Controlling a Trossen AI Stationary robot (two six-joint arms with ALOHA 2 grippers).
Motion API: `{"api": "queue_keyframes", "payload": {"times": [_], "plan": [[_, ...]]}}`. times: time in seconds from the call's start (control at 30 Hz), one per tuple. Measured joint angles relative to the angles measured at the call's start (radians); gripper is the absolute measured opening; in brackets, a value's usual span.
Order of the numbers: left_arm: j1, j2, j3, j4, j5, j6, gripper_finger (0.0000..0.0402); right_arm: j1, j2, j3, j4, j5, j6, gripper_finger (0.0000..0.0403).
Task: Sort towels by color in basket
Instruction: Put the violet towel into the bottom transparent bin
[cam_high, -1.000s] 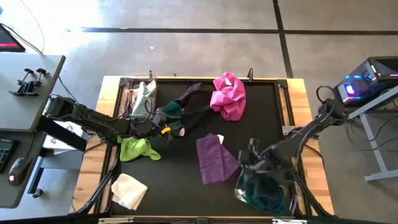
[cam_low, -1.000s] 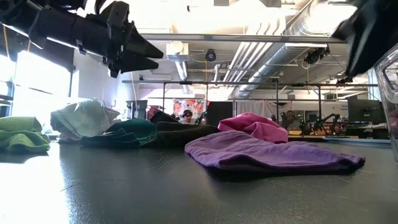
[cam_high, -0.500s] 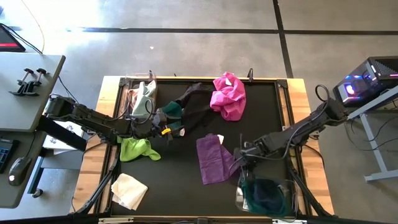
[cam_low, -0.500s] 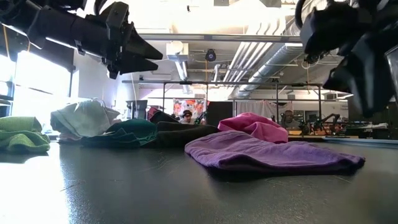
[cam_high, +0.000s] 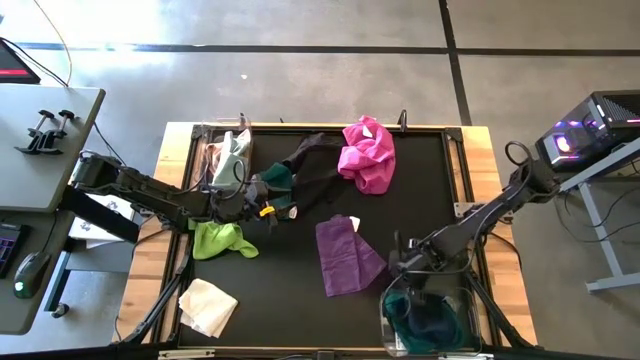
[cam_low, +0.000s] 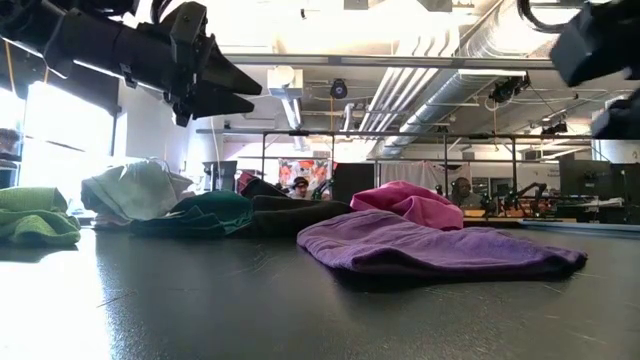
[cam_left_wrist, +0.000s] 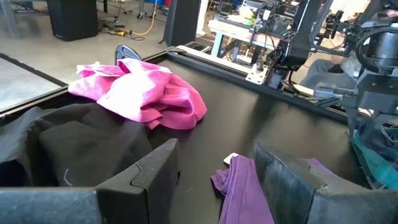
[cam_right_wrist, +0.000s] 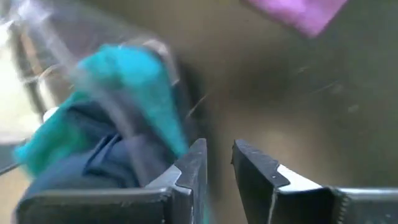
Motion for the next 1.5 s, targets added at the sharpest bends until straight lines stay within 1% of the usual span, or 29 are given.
{"api": "queue_keyframes", "payload": {"times": [0.1, 0.2, 0.3, 0.33, 0.47, 0.6, 0.67, 0.77, 0.83, 0.97, 1.03, 1.13, 1.27, 1.37, 1.43, 1.5], "plan": [[0.0, 0.0, 0.0, 0.009, 0.0, 0.0, 0.0195, 0.002, 0.0, 0.041, -0.029, 0.084, 0.006, 0.0075], [0.001, 0.0, 0.0, 0.015, 0.0, 0.0, 0.0195, 0.002, 0.0, 0.12, -0.035, 0.183, 0.028, 0.0075], [0.001, 0.0, 0.0, 0.015, 0.0, 0.0, 0.0195, 0.002, 0.0, 0.191, 0.01, 0.31, -0.006, 0.0075], [0.001, 0.0, 0.0, 0.015, 0.0, 0.0, 0.0195, 0.002, 0.0, 0.201, 0.044, 0.309, -0.031, 0.0075], [0.001, 0.0, 0.0, 0.014, 0.0, 0.0, 0.0195, -0.03, 0.045, 0.201, 0.19, 0.163, -0.141, 0.0075], [0.001, 0.0, 0.0, 0.008, 0.0, 0.002, 0.0195, -0.064, 0.15, 0.2, 0.2, 0.011, -0.165, 0.0075], [0.001, 0.0, 0.0, 0.008, 0.0, 0.006, 0.0195, -0.077, 0.184, 0.205, 0.192, -0.037, -0.172, 0.0075], [0.001, 0.0, 0.0, 0.008, 0.0, 0.007, 0.0195, -0.081, 0.191, 0.206, 0.176, -0.055, -0.157, 0.0075], [0.001, 0.0, 0.0, 0.007, 0.0, 0.007, 0.0195, -0.074, 0.173, 0.211, 0.145, -0.058, -0.158, 0.0075], [0.001, 0.0, 0.0, 0.002, 0.0, 0.007, 0.0195, -0.048, 0.118, 0.241, 0.084, -0.026, -0.159, 0.0075], [0.001, 0.0, 0.0, -0.001, 0.0, 0.007, 0.0195, -0.038, 0.09, 0.25, 0.051, 0.022, -0.163, 0.0075], [0.0, 0.0, 0.0, -0.004, 0.0, 0.007, 0.0195, -0.028, 0.077, 0.25, 0.092, 0.128, -0.22, 0.0075], [0.0, 0.0, 0.0, -0.002, 0.0, 0.007, 0.0195, -0.024, 0.08, 0.254, 0.176, 0.355, -0.305, 0.0075], [0.0, 0.0, 0.0, -0.001, 0.0, 0.007, 0.0195, -0.057, 0.113, 0.252, 0.175, 0.489, -0.343, 0.0078], [0.0, 0.0, 0.0, -0.001, 0.0, 0.007, 0.0195, -0.106, 0.134, 0.252, 0.177, 0.52, -0.347, 0.0088], [0.0, 0.0, 0.0, -0.001, 0.0, 0.007, 0.0195, -0.159, 0.165, 0.252, 0.202, 0.514, -0.351, 0.0107]]}}
